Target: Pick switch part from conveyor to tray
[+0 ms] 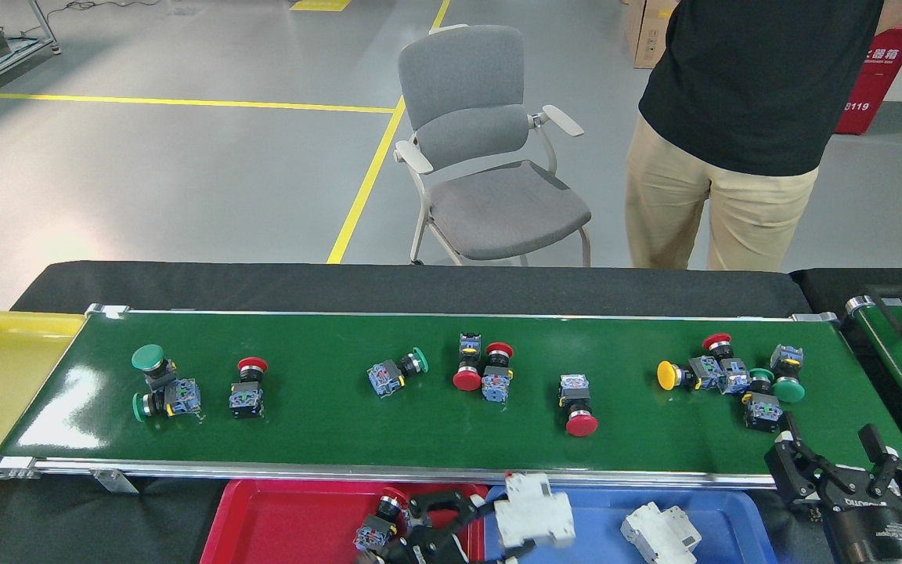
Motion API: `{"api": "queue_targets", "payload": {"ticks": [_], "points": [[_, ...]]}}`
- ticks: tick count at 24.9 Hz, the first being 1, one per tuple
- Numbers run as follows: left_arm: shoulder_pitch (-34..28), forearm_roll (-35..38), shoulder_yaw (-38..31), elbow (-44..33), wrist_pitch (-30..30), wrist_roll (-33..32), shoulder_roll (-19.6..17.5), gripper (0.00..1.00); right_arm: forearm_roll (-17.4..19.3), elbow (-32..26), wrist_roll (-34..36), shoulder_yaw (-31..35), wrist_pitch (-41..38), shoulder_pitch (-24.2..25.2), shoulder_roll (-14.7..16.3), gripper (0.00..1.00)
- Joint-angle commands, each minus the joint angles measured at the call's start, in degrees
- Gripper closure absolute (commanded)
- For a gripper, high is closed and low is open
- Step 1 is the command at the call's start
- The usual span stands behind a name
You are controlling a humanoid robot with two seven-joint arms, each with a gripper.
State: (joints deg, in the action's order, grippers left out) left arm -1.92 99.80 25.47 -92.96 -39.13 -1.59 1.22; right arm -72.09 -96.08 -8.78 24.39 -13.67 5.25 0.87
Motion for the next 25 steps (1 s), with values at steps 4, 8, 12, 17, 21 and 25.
{"api": "queue_targets", "payload": {"ticks": [4, 8, 12, 17, 21, 25], "points": [[-0.71, 1.01, 0.63, -1.61, 6.88, -0.87, 1.42, 0.0, 0.19, -0.6, 0.52, 0.22, -0.21, -0.33, 0.44, 0.01], [-0.98, 0.75, 0.54, -1.61, 7.58, -0.69, 2.04, 0.0, 0.19, -0.69, 0.6, 0.13, -0.21, -0.24, 0.36, 0.01], [-2.12, -2.24, -9.83, -4.95, 11.71, 0.19, 2.39, 0.0, 0.19, -0.86, 0.52, 0.04, -0.12, -0.33, 0.27, 0.01], [-2.91, -8.21, -37.33, -3.73, 9.95, 4.67, -2.0, 0.0, -0.33, -1.39, 0.08, -7.16, 0.49, -4.37, -0.7, 0.02], [-2.74, -8.21, -49.29, 5.06, 9.87, 4.67, -6.93, 0.0, -0.42, -1.04, -0.1, -18.68, 4.53, -6.92, -0.79, 0.02], [-1.42, -8.57, -49.55, 9.99, 9.87, 4.67, -9.74, 0.0, -0.51, 1.69, -0.1, -31.77, 8.84, -10.44, -1.4, 0.02]]}}
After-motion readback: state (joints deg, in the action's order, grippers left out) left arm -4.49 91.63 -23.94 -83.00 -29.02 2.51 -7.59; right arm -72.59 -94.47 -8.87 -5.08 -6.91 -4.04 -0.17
